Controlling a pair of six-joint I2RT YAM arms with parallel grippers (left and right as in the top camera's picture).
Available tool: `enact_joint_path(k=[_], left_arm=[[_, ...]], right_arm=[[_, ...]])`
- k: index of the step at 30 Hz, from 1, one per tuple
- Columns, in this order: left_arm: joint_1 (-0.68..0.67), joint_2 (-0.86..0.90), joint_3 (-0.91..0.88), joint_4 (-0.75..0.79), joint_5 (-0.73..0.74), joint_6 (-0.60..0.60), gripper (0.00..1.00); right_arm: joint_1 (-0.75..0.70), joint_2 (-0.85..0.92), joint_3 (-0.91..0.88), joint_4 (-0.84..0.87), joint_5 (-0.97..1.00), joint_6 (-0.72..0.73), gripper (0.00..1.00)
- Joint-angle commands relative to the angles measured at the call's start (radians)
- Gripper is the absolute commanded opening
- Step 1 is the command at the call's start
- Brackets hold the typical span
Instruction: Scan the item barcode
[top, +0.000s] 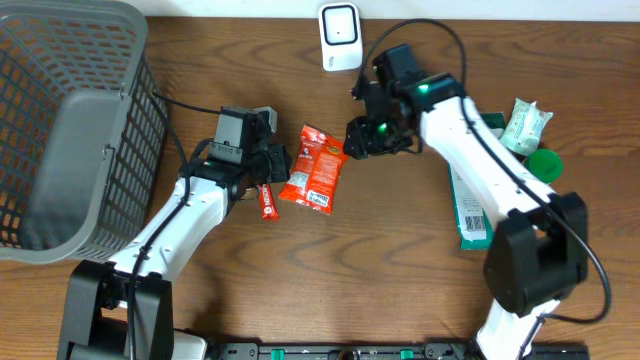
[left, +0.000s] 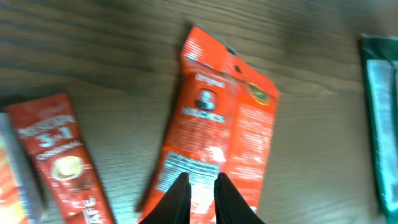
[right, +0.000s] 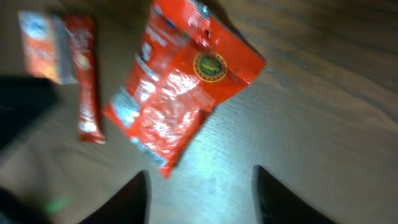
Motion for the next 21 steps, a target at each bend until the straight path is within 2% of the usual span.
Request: enact_joint_path(k=[1,5,8,12,17,21], left_arm=[[-0.002,0.027,0.023,0.016,0.076,0.029,0.16],[-0.003,0.074,0.022,0.045,0.076,0.058,0.16],[-0.019,0.134,0.022,0.093,0.075,0.058,0.17],[-0.061,0.222,0.022,0.146,0.074,0.058,0.17],[-0.071,0.267,0.022,0.154,0.055,0.062,0.17],[-0.071,0.286,0.022,0.148,0.047,0.066,0.17]], right_arm=[[-0.037,-0.009,-0.009,-0.021,-0.092,0.038,0.61],[-0.045,0.019,-0.050,0.018,-0.128,0.078,0.63],[-0.039,0.040,-0.136,0.141,-0.164,0.128,0.61],[-0.040,0.046,-0.322,0.414,-0.233,0.222,0.60],[-0.046,0.047,-0.469,0.692,-0.354,0.265,0.62],[-0.032,0.047,-0.582,0.892,-0.364,0.350,0.63]])
